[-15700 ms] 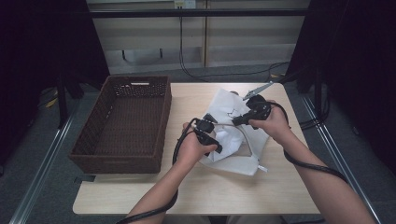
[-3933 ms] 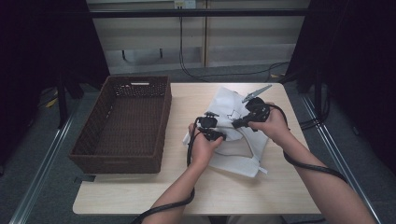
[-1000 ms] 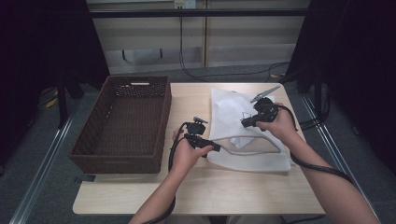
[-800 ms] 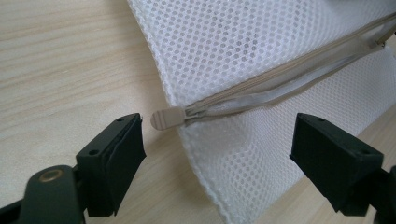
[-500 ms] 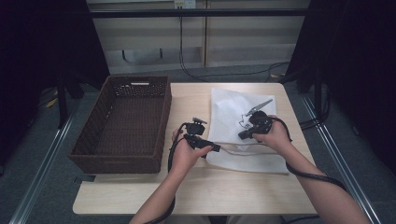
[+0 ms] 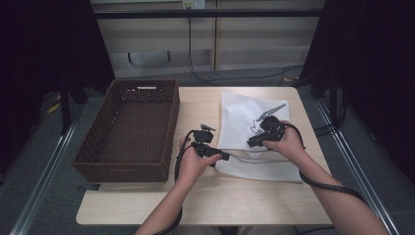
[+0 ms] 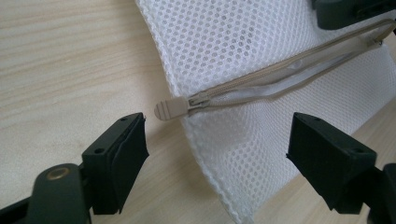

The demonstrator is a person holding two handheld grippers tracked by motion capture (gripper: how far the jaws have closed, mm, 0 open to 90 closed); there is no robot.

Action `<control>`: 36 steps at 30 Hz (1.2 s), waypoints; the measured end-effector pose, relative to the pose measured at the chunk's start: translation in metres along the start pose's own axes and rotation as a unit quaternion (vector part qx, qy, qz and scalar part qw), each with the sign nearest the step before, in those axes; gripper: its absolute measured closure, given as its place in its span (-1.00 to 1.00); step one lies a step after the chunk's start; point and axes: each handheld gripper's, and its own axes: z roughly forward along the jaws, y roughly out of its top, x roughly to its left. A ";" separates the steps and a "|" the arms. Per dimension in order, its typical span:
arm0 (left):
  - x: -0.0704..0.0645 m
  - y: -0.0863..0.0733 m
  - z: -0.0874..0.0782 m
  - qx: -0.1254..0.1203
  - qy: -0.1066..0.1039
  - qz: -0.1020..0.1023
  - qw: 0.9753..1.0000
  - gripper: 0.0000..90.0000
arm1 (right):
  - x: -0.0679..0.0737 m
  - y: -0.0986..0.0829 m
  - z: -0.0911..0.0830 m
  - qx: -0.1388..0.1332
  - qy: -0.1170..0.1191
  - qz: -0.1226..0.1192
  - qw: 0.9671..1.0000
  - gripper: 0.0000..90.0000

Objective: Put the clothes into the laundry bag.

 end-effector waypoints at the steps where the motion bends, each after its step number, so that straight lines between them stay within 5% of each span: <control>1: 0.000 0.000 0.000 0.000 0.000 0.000 1.000 -0.53 | 0.000 0.000 0.000 0.000 0.000 0.000 1.000 0.68; 18: 0.008 -0.006 0.003 0.024 -0.012 -0.032 0.999 -0.16 | 0.007 0.018 -0.009 -0.005 -0.006 -0.002 1.000 0.41; 33: 0.011 -0.006 0.000 0.019 -0.042 -0.058 0.997 0.87 | 0.020 0.029 -0.002 -0.007 0.002 -0.013 1.000 0.21; 36: 0.010 -0.005 -0.004 0.010 -0.049 -0.058 0.997 0.91 | 0.024 0.031 0.001 -0.005 0.007 -0.017 1.000 0.16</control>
